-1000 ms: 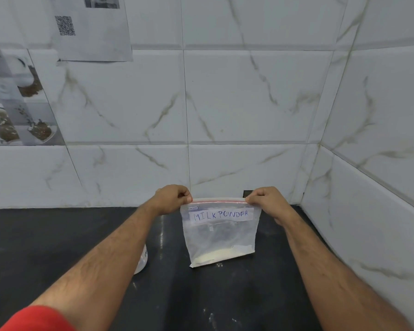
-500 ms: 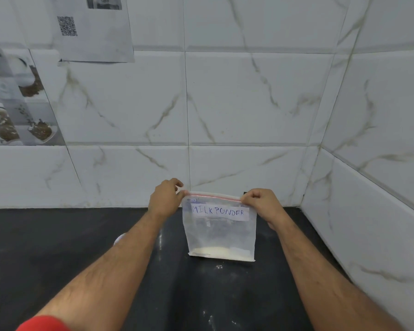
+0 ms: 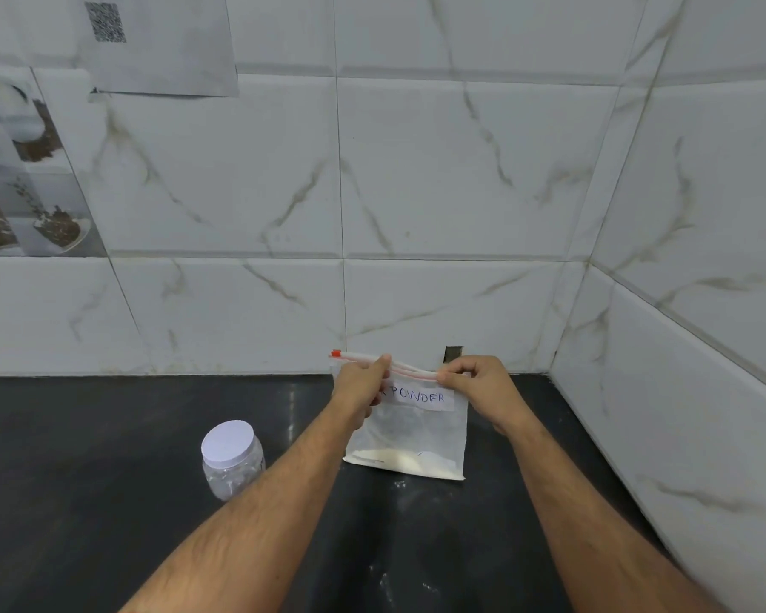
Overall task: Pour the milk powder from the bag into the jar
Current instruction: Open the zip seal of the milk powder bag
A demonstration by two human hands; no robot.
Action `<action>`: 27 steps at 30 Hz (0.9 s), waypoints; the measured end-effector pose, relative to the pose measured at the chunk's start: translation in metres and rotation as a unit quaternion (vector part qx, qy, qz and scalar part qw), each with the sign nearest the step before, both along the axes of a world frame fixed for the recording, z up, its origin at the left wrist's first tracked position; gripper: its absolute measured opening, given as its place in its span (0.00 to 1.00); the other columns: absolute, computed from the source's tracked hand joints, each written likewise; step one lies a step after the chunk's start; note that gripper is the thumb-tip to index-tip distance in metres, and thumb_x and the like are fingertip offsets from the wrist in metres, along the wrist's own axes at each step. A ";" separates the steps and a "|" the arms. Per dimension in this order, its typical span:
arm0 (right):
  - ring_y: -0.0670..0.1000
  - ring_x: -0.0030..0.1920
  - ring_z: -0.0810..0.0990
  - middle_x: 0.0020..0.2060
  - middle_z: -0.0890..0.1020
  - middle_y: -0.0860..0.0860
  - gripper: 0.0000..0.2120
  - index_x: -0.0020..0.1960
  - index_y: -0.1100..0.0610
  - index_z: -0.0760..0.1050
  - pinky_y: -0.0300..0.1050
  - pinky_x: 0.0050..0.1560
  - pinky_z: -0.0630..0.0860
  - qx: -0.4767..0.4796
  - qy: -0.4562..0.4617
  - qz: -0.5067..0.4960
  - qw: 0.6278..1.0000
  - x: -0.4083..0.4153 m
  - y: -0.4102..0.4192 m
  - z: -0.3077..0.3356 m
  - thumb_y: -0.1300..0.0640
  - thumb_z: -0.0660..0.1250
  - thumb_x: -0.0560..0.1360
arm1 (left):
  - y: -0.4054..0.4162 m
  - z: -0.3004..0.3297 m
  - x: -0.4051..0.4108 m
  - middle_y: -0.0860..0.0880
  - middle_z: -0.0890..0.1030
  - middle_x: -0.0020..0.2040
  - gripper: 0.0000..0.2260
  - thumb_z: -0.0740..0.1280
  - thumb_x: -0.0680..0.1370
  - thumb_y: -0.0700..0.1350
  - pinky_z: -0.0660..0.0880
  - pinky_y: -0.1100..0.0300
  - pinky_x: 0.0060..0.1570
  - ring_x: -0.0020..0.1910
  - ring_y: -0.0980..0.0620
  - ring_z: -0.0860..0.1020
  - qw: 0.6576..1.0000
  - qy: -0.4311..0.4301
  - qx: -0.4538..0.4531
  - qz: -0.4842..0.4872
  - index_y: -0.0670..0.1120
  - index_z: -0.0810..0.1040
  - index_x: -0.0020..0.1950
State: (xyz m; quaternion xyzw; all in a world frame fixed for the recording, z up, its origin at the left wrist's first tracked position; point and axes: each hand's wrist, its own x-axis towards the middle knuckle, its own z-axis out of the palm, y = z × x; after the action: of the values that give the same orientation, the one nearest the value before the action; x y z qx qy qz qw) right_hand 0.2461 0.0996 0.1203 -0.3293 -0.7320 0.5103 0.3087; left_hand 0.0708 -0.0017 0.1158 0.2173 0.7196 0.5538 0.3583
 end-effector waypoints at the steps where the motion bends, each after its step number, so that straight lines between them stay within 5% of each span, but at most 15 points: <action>1: 0.46 0.38 0.83 0.35 0.86 0.49 0.08 0.36 0.55 0.85 0.42 0.45 0.78 -0.001 -0.003 0.002 1.000 0.001 0.000 0.000 0.65 0.75 0.72 | 0.000 0.000 0.001 0.49 0.73 0.33 0.12 0.65 0.80 0.52 0.57 0.67 0.21 0.26 0.55 0.66 1.000 -0.009 0.001 -0.002 0.45 0.77 0.43; 6: 0.44 0.38 0.83 0.38 0.87 0.49 0.02 0.42 0.57 0.84 0.41 0.45 0.76 0.004 -0.046 0.015 0.999 0.001 0.000 0.010 0.59 0.75 0.74 | -0.004 -0.001 0.001 0.47 0.76 0.37 0.06 0.63 0.79 0.43 0.56 0.66 0.19 0.25 0.54 0.64 0.999 0.021 0.012 -0.021 0.43 0.77 0.47; 10: 0.47 0.38 0.82 0.39 0.87 0.51 0.11 0.42 0.56 0.83 0.45 0.45 0.78 0.065 -0.162 0.013 0.985 -0.013 0.006 0.030 0.47 0.75 0.71 | -0.003 0.006 0.003 0.49 0.78 0.34 0.07 0.63 0.78 0.44 0.59 0.66 0.21 0.26 0.54 0.66 0.996 0.076 0.003 -0.042 0.43 0.78 0.44; 17: 0.51 0.33 0.80 0.31 0.82 0.52 0.08 0.33 0.56 0.78 0.47 0.40 0.79 0.117 -0.340 0.087 0.929 -0.046 0.004 0.057 0.57 0.70 0.71 | -0.007 0.015 -0.002 0.47 0.79 0.39 0.08 0.63 0.78 0.44 0.59 0.67 0.20 0.27 0.54 0.67 0.991 0.114 -0.007 -0.069 0.44 0.76 0.40; 21: 0.55 0.32 0.70 0.28 0.72 0.52 0.11 0.30 0.55 0.67 0.45 0.33 0.65 0.215 -0.404 0.067 0.887 -0.061 -0.006 0.060 0.58 0.66 0.68 | -0.009 0.022 -0.011 0.46 0.78 0.38 0.10 0.63 0.78 0.42 0.58 0.67 0.20 0.27 0.54 0.65 0.988 0.125 -0.009 -0.088 0.45 0.73 0.36; 27: 0.55 0.38 0.76 0.32 0.76 0.50 0.08 0.35 0.55 0.71 0.41 0.34 0.68 0.229 -0.453 -0.014 0.862 -0.063 0.010 0.068 0.62 0.64 0.71 | -0.016 0.036 -0.034 0.49 0.78 0.33 0.08 0.65 0.76 0.43 0.61 0.67 0.20 0.27 0.53 0.67 0.971 0.189 -0.059 -0.132 0.43 0.76 0.38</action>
State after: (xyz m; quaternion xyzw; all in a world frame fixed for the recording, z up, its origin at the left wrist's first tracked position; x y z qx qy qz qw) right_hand 0.1829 0.1100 0.1880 -0.4543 -0.8828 0.1184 0.0173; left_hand 0.0371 -0.0175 0.1523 0.3897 0.7707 0.4066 0.2981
